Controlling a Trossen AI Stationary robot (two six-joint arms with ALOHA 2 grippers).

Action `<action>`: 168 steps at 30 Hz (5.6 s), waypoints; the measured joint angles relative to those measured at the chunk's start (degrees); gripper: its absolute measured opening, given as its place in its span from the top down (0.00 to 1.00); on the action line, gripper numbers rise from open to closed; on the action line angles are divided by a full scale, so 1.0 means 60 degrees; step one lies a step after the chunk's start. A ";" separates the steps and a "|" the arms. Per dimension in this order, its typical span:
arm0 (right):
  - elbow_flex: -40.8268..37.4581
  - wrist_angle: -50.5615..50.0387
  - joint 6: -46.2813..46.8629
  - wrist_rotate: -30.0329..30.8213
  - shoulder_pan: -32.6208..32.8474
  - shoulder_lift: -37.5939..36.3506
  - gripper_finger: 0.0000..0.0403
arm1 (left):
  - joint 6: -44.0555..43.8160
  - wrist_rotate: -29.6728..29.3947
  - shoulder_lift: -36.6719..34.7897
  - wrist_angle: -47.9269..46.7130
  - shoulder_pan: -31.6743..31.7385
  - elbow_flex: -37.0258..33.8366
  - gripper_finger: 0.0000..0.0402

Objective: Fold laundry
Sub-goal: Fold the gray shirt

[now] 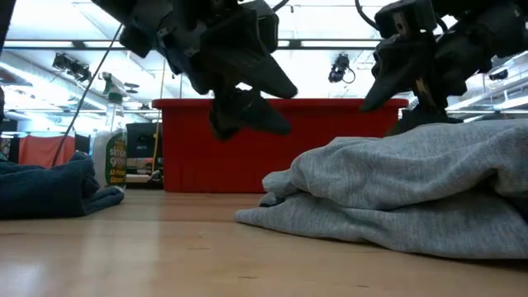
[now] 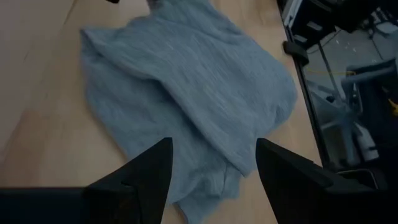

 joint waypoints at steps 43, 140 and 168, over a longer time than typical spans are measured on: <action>0.2621 -0.5295 0.2814 0.2706 0.2161 -0.0182 0.87 | -0.1261 0.0331 -0.0273 0.2530 0.0749 -0.0004 0.99; 0.2630 -0.0968 -0.5297 0.4424 -0.0602 -0.4045 1.00 | 0.1151 -0.1494 -0.7416 -0.4707 0.1815 0.2246 1.00; 0.2616 -0.3682 0.2212 -0.2926 0.3479 0.0685 0.90 | -0.6528 -0.0042 -0.5351 -0.3351 -0.2250 -0.3051 0.95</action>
